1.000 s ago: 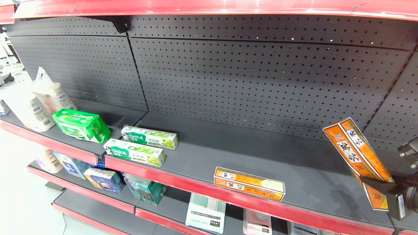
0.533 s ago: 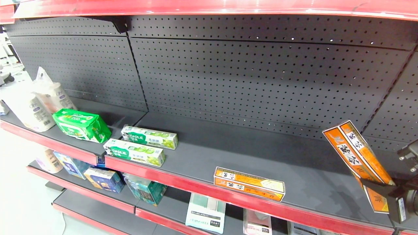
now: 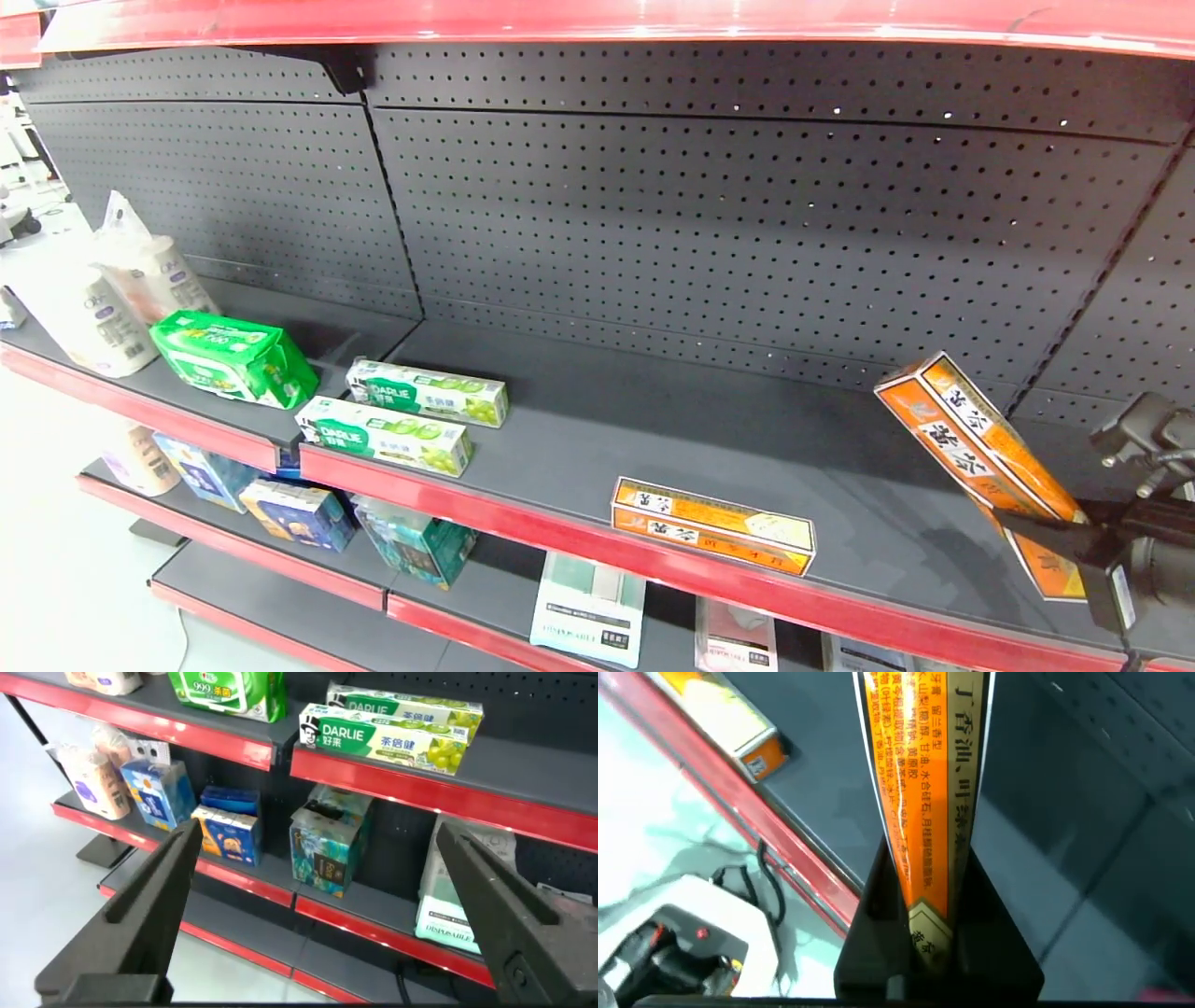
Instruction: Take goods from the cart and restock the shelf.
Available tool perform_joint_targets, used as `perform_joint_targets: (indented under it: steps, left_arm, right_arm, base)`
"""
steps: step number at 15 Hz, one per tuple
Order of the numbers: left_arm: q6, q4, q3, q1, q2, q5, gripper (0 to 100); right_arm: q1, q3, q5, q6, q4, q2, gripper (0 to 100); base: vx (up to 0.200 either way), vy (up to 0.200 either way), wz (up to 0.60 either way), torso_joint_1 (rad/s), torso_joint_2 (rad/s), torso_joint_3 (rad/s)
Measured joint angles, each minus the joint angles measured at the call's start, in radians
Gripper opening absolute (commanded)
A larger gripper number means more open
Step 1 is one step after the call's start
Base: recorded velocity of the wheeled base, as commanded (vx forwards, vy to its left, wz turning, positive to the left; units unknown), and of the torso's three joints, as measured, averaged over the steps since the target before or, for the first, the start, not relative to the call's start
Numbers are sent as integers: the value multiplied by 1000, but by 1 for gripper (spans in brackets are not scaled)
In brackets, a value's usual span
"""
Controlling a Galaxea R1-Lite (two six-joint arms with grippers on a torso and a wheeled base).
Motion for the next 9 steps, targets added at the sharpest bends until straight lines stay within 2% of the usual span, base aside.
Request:
perform_joint_targets:
  steps: [3, 9]
  left_arm:
    - [-1, 0, 0, 0, 0, 0, 100]
    - [0, 0, 0, 0, 0, 0, 100]
  right_arm:
    - [-7, -46, 57, -62, -75, 117, 0]
    - [3, -210, 184, -208, -107, 407, 0]
  base:
    - [0, 0, 0, 0, 0, 0]
    - [0, 0, 0, 0, 0, 0]
